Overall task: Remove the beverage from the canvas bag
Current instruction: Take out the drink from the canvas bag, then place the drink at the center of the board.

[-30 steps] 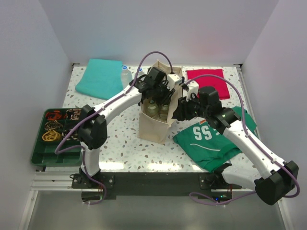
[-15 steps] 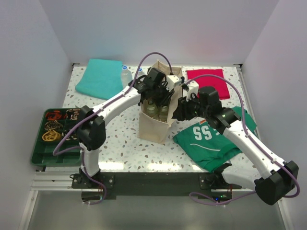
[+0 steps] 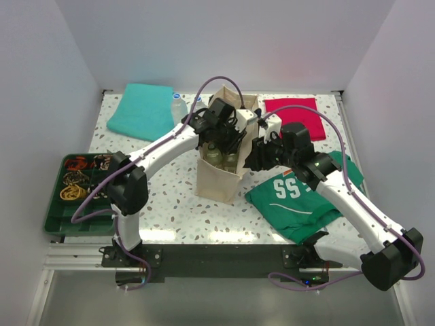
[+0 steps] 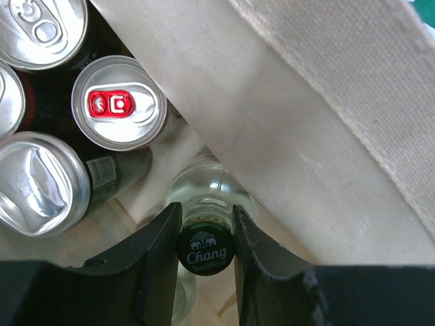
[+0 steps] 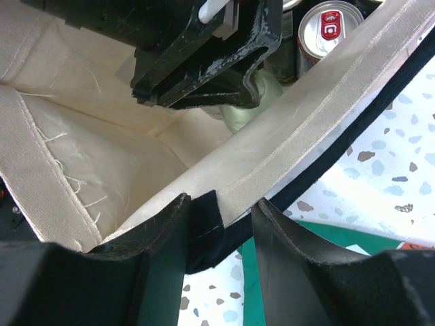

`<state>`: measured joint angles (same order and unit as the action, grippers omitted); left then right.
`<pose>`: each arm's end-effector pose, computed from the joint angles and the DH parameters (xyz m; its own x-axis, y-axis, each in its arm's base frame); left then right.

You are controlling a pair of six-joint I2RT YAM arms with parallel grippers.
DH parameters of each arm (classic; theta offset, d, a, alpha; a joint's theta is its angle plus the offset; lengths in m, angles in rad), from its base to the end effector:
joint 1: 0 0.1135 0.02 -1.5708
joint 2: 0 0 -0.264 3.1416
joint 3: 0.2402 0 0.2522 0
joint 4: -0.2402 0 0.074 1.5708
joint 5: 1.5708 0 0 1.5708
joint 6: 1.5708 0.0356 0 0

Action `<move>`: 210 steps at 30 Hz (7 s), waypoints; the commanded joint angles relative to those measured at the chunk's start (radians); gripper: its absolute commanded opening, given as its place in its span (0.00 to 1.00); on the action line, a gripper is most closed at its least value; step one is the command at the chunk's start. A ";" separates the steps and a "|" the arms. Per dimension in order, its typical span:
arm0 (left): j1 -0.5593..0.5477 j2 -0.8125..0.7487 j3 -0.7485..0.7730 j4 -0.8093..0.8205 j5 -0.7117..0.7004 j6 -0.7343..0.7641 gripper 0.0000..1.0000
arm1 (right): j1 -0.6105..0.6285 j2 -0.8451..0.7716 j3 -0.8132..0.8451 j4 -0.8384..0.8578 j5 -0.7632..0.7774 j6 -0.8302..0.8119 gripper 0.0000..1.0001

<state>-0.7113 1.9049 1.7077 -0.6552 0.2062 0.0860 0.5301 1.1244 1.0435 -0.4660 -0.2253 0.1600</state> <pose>0.3211 -0.2864 0.2918 -0.5045 0.5458 -0.6690 0.7873 0.6089 -0.0970 0.2098 0.1322 0.3351 -0.5477 -0.1410 -0.8247 -0.5776 0.7769 0.2508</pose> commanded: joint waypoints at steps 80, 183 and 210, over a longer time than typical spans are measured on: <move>-0.010 -0.302 0.417 -0.116 -0.183 -0.015 0.00 | 0.005 -0.017 -0.013 0.070 0.024 0.019 0.45; 0.403 -0.132 -0.238 0.657 -0.358 -0.132 0.00 | 0.004 -0.057 -0.008 0.056 0.020 0.019 0.53; 0.409 -0.178 -0.310 0.591 -0.464 -0.150 0.46 | 0.004 -0.051 -0.010 0.067 0.009 0.015 0.56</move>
<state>-0.3206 1.7985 1.3987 -0.1596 -0.1940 -0.0681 0.5312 1.0863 1.0222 -0.4252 -0.2188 0.1780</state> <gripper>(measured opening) 0.419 0.561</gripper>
